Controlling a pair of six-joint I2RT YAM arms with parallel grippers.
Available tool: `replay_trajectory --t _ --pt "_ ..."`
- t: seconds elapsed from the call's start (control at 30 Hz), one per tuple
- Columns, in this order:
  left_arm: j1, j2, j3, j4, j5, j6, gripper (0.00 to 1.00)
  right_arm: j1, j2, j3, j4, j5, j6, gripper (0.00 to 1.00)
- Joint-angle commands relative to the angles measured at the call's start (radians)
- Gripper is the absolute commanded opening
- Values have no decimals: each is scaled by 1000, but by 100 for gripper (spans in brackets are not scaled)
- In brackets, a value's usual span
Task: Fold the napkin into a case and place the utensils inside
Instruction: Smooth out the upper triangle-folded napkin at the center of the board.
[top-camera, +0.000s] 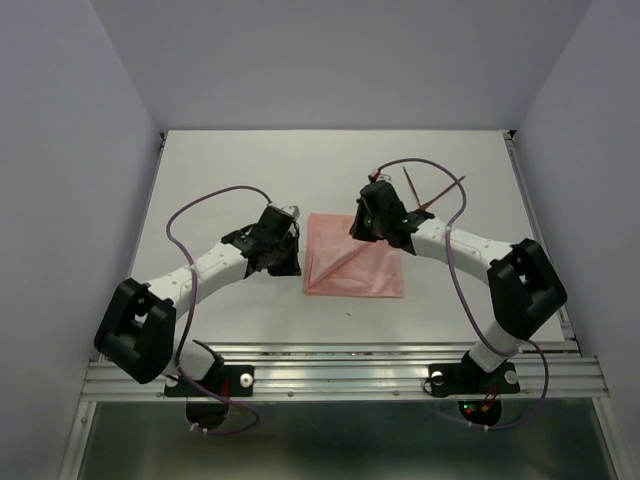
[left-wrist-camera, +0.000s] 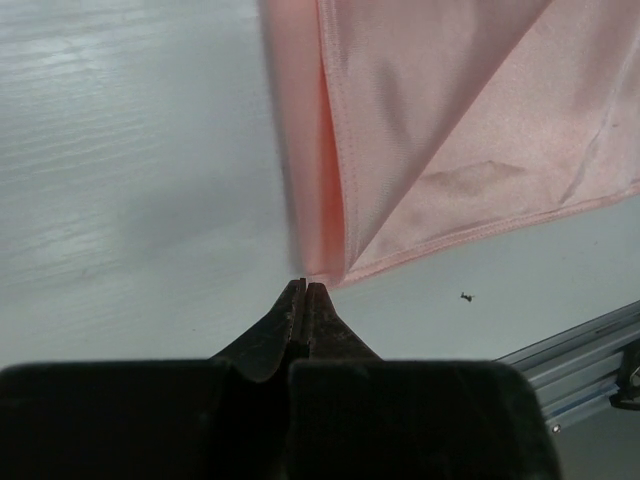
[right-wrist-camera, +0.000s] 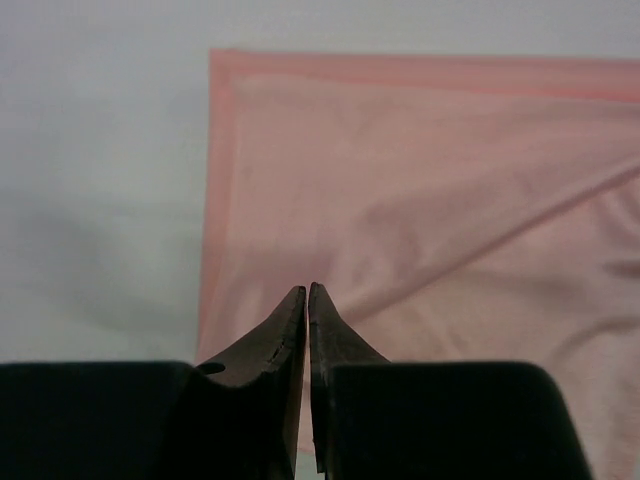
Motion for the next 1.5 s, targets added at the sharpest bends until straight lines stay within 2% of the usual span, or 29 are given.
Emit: replay_trajectory --t 0.0,0.27,0.47,0.87,1.3,1.47 --pt "42 -67 16 -70 -53 28 0 110 36 0 53 -107 24 10" --pt "78 -99 5 -100 -96 48 0 203 153 16 90 -144 65 10" --pt "79 -101 -13 -85 -84 47 0 212 251 35 89 -119 65 9" --pt "87 -111 -10 -71 -94 48 0 276 128 52 46 -76 48 10" --pt "104 -113 -16 -73 -96 56 0 306 263 58 90 -110 75 9" --pt "102 -116 -4 -74 -93 48 0 306 226 69 80 -98 56 9"
